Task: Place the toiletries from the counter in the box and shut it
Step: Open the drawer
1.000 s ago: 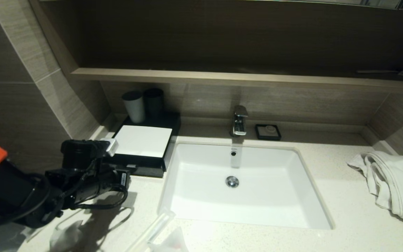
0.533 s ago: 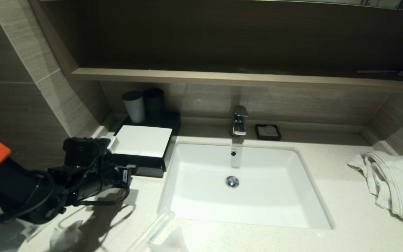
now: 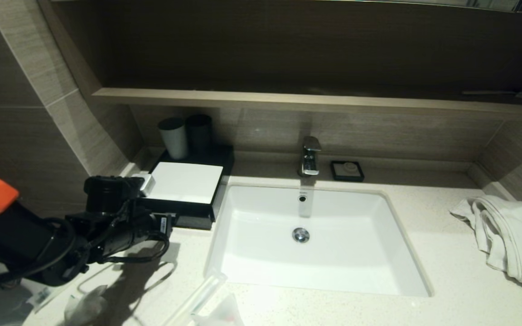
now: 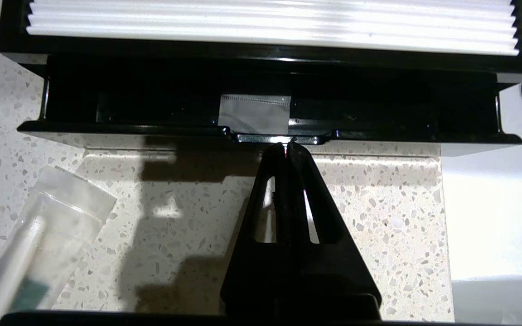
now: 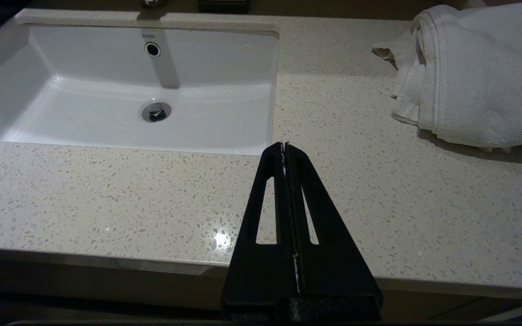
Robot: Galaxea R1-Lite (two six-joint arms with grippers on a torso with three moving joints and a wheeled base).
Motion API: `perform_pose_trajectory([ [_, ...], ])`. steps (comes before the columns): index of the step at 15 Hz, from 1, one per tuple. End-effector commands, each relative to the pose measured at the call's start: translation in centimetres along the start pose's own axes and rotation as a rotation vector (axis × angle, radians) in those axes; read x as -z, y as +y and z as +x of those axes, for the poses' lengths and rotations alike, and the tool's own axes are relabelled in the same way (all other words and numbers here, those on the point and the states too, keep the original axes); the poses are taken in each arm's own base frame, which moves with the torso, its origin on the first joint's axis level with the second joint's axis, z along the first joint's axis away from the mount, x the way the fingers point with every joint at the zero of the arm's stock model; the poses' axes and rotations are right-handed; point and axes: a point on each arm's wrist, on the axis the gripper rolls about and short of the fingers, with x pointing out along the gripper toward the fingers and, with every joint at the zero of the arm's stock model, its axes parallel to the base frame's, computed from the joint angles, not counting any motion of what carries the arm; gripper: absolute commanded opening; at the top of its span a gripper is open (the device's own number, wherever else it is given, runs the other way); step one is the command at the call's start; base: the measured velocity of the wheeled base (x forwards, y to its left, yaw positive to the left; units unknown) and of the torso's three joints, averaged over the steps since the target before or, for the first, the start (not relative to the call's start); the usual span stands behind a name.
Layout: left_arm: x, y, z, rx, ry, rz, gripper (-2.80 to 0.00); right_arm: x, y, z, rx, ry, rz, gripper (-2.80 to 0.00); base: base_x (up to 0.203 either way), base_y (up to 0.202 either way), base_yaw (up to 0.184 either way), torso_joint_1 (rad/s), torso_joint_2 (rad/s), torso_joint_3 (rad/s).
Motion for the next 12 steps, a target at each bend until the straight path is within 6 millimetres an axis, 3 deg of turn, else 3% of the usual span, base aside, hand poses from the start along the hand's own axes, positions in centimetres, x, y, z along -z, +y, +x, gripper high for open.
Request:
perform_pose_trajectory([
  [1,-0.10,-0.01,0.11,0.000,-0.014,-0.001,-2.80,0.00,0.00,0.00,0.000,0.000,0.000,-2.80,0.000,0.000,0.000,0.000,0.00,0.000],
  [12,0.02,0.00,-0.04,0.003,-0.062,-0.014,-2.80,0.00,0.00,0.00,0.000,0.000,0.000,-2.80,0.000,0.000,0.000,0.000,0.00,0.000],
])
